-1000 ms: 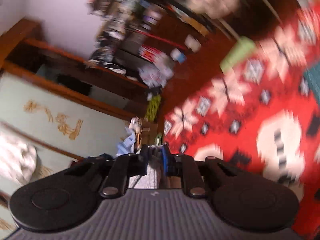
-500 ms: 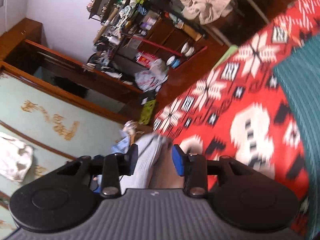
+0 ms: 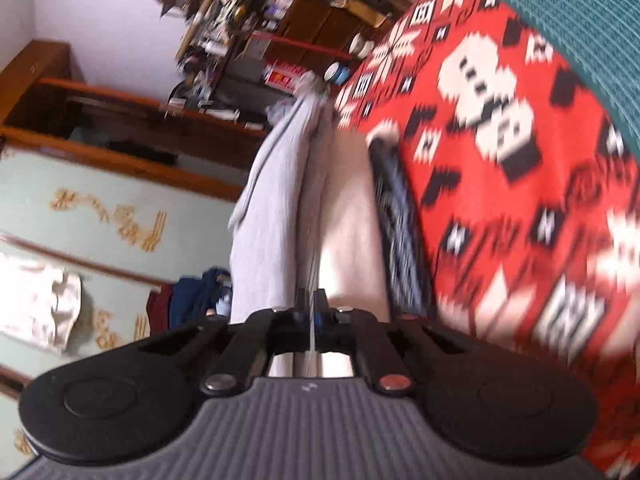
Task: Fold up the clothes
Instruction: 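Lower the grey shirt onto the stack of folded clothes with both grippers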
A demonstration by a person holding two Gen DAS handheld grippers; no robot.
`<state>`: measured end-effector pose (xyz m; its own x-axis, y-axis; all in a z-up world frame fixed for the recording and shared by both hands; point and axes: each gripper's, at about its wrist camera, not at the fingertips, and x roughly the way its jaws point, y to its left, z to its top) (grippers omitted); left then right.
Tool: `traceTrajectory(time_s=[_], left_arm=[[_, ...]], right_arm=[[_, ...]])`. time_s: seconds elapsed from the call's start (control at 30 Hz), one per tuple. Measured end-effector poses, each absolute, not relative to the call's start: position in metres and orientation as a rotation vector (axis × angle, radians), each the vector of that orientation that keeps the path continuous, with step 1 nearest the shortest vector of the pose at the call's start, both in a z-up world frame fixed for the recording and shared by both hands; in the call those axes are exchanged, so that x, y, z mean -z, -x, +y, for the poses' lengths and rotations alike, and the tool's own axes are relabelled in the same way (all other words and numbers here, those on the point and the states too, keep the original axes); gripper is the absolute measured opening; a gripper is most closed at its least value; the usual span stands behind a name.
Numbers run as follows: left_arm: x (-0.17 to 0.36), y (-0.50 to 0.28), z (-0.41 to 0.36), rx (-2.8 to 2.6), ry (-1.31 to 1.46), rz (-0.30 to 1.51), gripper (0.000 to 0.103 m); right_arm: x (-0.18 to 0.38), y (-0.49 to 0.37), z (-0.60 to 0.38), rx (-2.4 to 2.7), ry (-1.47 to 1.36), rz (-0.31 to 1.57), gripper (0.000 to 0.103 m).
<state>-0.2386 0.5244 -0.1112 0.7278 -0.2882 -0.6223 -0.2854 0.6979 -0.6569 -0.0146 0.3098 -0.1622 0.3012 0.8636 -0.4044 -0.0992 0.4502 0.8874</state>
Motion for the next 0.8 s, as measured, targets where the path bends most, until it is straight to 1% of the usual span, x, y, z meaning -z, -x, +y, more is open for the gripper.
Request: traceTrajectory(time_s=[0.1,0.13,0.17,0.2,0.23,0.27,0.3,0.33,0.4,0.5,0.57,0.6,0.67,0.7,0.73,0.77,0.8], left_arm=[[0.118,0.246,0.526,0.02,0.851,0.773,0.046],[0.12,0.247,0.525,0.027,0.86,0.77,0.046],[0.122,0.248,0.524,0.037,0.869,0.768,0.044],[0.124,0.248,0.523,0.044,0.876,0.766,0.041],[0.126,0.247,0.522,0.043,0.874,0.765,0.039],[0.128,0.246,0.521,0.041,0.872,0.764,0.034],[0.13,0.245,0.52,0.035,0.871,0.766,0.024],[0.132,0.244,0.52,0.021,0.873,0.771,0.019],[0.133,0.244,0.52,0.011,0.876,0.768,0.013],[0.127,0.247,0.517,0.012,0.85,0.766,0.012],[0.123,0.248,0.516,0.02,0.828,0.764,0.012],[0.122,0.248,0.515,0.022,0.821,0.765,0.012],[0.124,0.246,0.514,0.018,0.818,0.771,0.011],[0.127,0.245,0.514,0.014,0.825,0.775,0.011],[0.128,0.245,0.514,0.009,0.827,0.777,0.011],[0.127,0.247,0.513,0.0,0.814,0.778,0.008],[0.125,0.248,0.512,-0.009,0.801,0.778,0.007]], right_arm=[[0.163,0.034,0.316,-0.798,-0.878,1.092,0.009],[0.164,0.038,0.318,-0.801,-0.875,1.099,0.015],[0.165,0.042,0.319,-0.798,-0.872,1.106,0.017],[0.166,0.045,0.32,-0.794,-0.87,1.111,0.021],[0.167,0.047,0.32,-0.787,-0.869,1.113,0.022],[0.168,0.048,0.32,-0.781,-0.866,1.114,0.023],[0.169,0.049,0.321,-0.775,-0.862,1.113,0.024],[0.17,0.05,0.321,-0.772,-0.863,1.114,0.025],[0.174,0.051,0.322,-0.77,-0.879,1.117,0.026],[0.174,0.055,0.32,-0.782,-0.931,1.107,0.027],[0.171,0.058,0.318,-0.807,-0.955,1.082,0.038],[0.17,0.06,0.319,-0.808,-0.946,1.074,0.047],[0.169,0.061,0.324,-0.786,-0.891,1.074,0.046],[0.17,0.062,0.327,-0.782,-0.875,1.075,0.042],[0.173,0.062,0.329,-0.782,-0.872,1.081,0.03],[0.175,0.062,0.331,-0.778,-0.87,1.091,0.021],[0.177,0.063,0.331,-0.772,-0.873,1.099,0.015]])
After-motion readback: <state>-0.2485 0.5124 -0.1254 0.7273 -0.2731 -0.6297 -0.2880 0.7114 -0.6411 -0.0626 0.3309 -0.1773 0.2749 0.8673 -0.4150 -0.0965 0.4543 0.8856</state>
